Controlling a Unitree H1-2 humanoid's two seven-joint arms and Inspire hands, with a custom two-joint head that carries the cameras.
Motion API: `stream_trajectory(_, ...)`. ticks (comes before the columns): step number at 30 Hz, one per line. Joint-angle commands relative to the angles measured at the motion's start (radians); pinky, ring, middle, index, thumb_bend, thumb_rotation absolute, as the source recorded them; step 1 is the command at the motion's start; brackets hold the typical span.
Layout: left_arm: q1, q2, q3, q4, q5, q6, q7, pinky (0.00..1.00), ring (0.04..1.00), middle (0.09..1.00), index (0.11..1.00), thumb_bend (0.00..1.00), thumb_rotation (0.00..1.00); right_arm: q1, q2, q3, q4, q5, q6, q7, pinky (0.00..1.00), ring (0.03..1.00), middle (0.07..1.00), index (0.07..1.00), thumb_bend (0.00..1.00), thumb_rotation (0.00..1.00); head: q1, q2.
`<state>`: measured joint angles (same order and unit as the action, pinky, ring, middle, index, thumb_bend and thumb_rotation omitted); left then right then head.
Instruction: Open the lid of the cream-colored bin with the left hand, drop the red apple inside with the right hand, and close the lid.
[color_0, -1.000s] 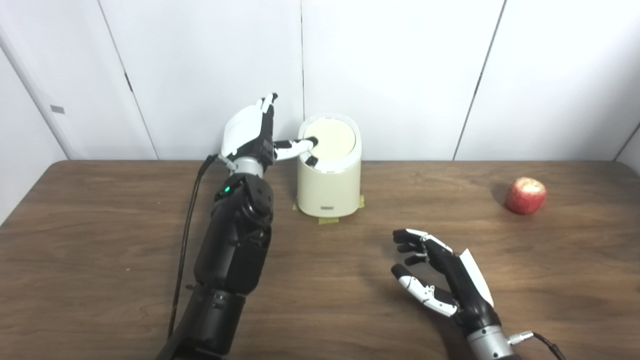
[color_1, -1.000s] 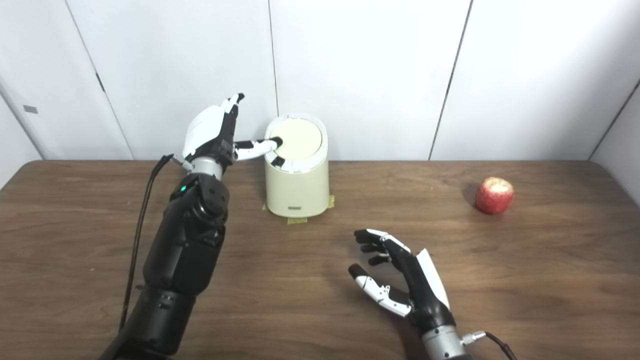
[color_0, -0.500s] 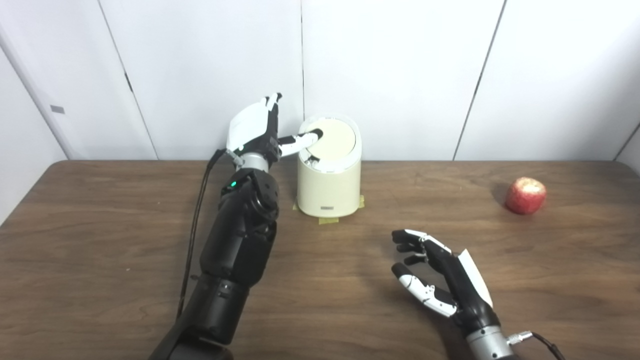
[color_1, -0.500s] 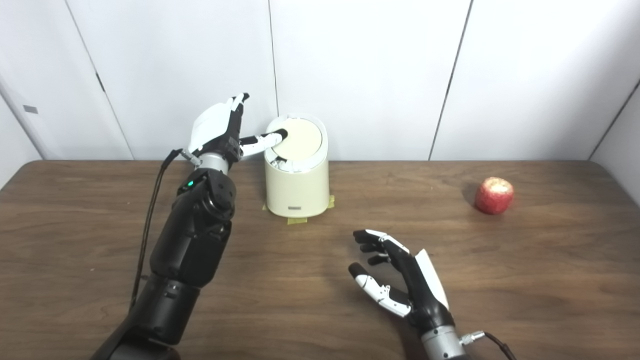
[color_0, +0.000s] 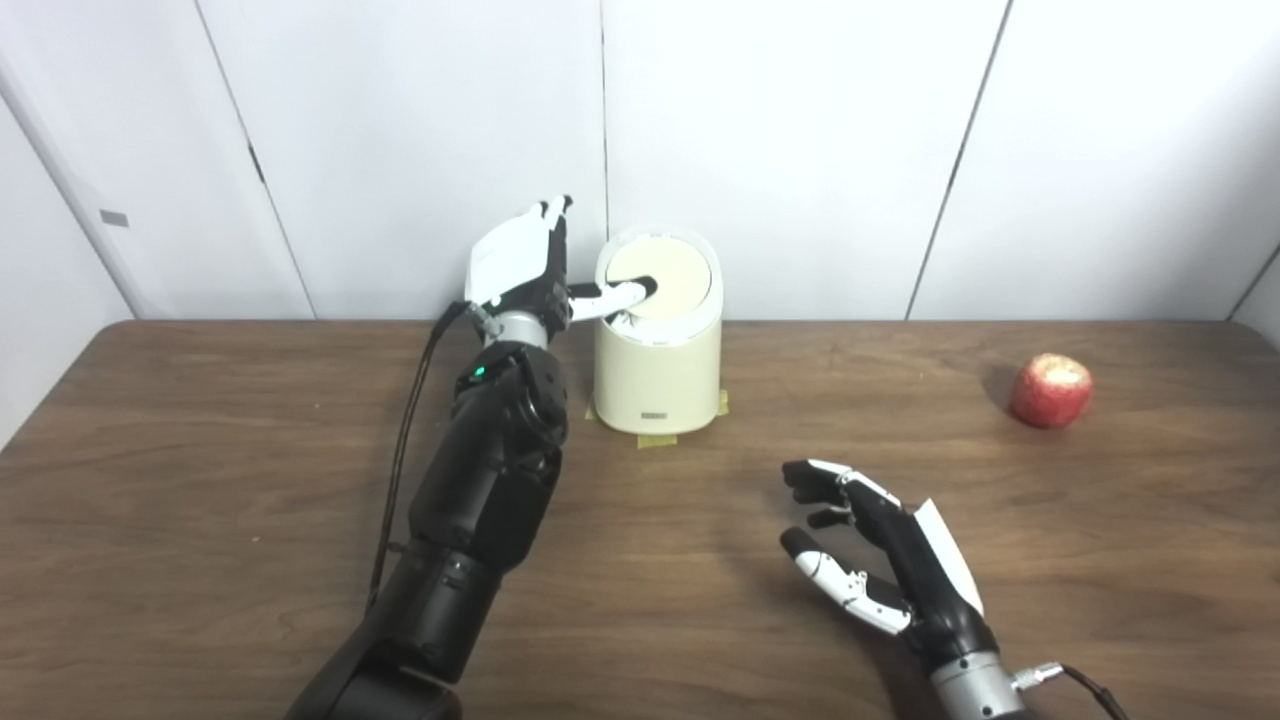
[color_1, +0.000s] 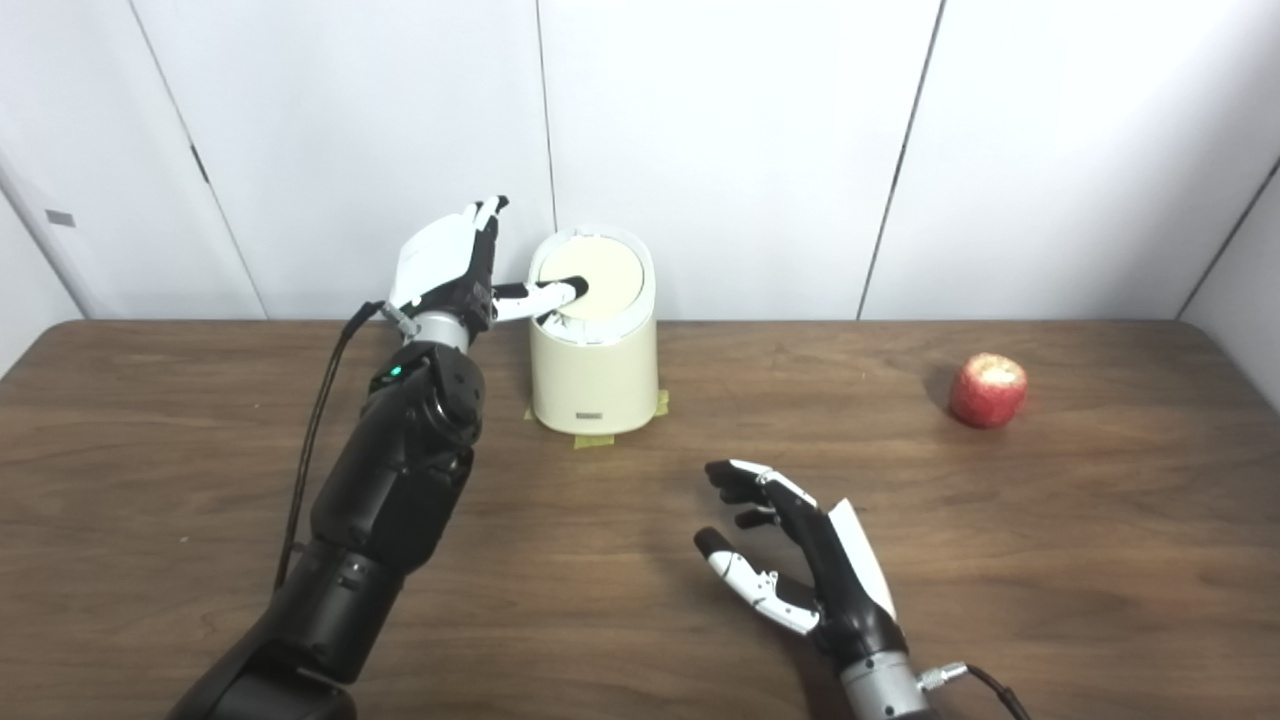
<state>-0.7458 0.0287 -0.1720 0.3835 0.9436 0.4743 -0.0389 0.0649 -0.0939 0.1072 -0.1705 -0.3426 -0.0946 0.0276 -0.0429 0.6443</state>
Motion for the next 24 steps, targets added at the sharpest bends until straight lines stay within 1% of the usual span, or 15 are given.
stream_trajectory(1,-0.062,0.009,-0.009,0.005,0.018,-0.005,0.037,1.00,1.000,1.000,0.981,0.87,0.43,-0.021,0.002,0.002,-0.036,-0.005,-0.014,-0.010,0.66,0.749,0.766,0.755,0.25,0.54,-0.002,0.002)
stream_trajectory(5,-0.061,0.021,-0.035,0.027,0.047,-0.005,0.058,1.00,1.000,1.000,0.978,0.90,0.39,-0.021,0.004,0.004,-0.037,-0.009,-0.013,-0.014,0.66,0.749,0.764,0.754,0.25,0.55,-0.004,0.003)
stream_trajectory(6,-0.062,0.024,-0.043,0.035,0.063,-0.005,0.063,1.00,1.000,1.000,0.976,0.91,0.35,-0.021,0.004,0.005,-0.038,-0.010,-0.012,-0.014,0.66,0.751,0.765,0.753,0.25,0.54,-0.004,0.003)
stream_trajectory(8,-0.062,0.040,-0.075,0.047,0.107,-0.005,0.077,1.00,1.000,1.000,0.975,0.92,0.33,-0.022,0.005,0.005,-0.040,-0.009,-0.010,-0.013,0.66,0.752,0.766,0.753,0.25,0.54,-0.003,0.004)
stream_trajectory(11,-0.059,0.062,-0.117,0.058,0.149,-0.005,0.112,1.00,1.000,1.000,0.977,0.95,0.24,-0.023,0.007,0.005,-0.041,-0.009,-0.004,-0.012,0.65,0.747,0.763,0.752,0.24,0.52,-0.003,0.004)
stream_trajectory(13,-0.057,0.070,-0.133,0.062,0.167,-0.005,0.128,1.00,1.000,1.000,0.978,0.97,0.19,-0.023,0.009,0.005,-0.044,-0.007,0.006,-0.010,0.66,0.749,0.765,0.753,0.25,0.53,-0.003,0.002)
stream_trajectory(17,-0.055,0.093,-0.164,0.060,0.177,-0.005,0.135,1.00,1.000,1.000,0.997,0.98,0.09,-0.025,0.011,0.006,-0.046,-0.011,0.015,-0.009,0.65,0.746,0.764,0.752,0.24,0.52,-0.004,0.000)
stream_trajectory(19,-0.054,0.100,-0.173,0.057,0.178,-0.005,0.133,1.00,1.000,1.000,1.000,0.98,0.08,-0.026,0.012,0.006,-0.044,-0.006,0.015,-0.009,0.66,0.747,0.765,0.753,0.24,0.52,-0.004,-0.001)
stream_trajectory(21,-0.053,0.105,-0.176,0.057,0.179,-0.005,0.128,1.00,1.000,1.000,1.000,0.98,0.08,-0.026,0.010,0.007,-0.038,-0.009,0.002,-0.015,0.65,0.746,0.763,0.751,0.24,0.52,-0.004,-0.001)
stream_trajectory(24,-0.050,0.103,-0.168,0.060,0.172,-0.005,0.128,1.00,1.000,1.000,0.998,0.97,0.09,-0.026,0.010,0.008,-0.038,-0.008,0.003,-0.014,0.65,0.746,0.764,0.755,0.24,0.53,-0.005,-0.002)
